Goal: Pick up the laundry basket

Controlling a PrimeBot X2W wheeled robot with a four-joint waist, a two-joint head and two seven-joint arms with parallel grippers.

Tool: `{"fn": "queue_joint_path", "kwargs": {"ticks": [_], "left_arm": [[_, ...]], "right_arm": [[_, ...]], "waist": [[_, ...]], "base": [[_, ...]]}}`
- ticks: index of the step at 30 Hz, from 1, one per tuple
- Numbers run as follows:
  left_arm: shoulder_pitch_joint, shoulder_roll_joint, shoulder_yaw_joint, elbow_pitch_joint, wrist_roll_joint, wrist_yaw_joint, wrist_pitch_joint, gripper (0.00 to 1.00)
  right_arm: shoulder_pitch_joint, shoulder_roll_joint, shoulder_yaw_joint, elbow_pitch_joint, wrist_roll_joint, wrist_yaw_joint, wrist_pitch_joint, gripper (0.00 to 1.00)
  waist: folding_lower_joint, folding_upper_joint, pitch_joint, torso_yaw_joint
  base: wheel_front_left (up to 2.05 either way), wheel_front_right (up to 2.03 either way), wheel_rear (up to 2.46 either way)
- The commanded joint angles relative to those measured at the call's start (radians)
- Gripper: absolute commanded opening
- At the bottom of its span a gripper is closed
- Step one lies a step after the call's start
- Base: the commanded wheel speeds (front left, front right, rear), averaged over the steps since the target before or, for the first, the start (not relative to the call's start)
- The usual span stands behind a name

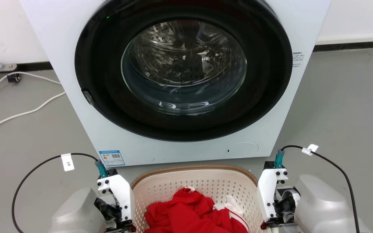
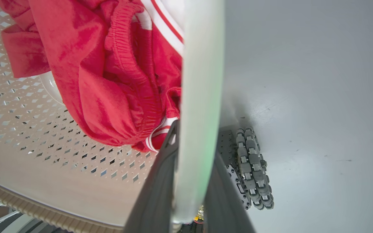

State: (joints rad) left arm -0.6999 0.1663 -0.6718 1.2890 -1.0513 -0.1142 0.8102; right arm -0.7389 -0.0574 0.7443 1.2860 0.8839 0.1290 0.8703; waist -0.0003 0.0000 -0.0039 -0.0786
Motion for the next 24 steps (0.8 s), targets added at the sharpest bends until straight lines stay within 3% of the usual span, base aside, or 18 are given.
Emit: {"fn": "queue_joint_path", "kwargs": {"ticks": [1,24], "left_arm": [[0.012,-0.021,0.003,-0.009,-0.015,-0.006,0.001,0.00],[0.032,-0.028,-0.006,-0.006,-0.025,-0.015,-0.014,0.00]], "right_arm": [[0.017,0.014,0.000,-0.004,0.008,0.003,0.003,0.00],[0.038,0.015,-0.011,0.000,-0.006,0.003,0.002,0.00]], "waist": [[0.0003,0.0000,-0.010,0.000],[0.0003,0.0000,-0.030,0.005]], "base": [[0.00,0.00,0.00],[0.00,0.00,0.00]]}}
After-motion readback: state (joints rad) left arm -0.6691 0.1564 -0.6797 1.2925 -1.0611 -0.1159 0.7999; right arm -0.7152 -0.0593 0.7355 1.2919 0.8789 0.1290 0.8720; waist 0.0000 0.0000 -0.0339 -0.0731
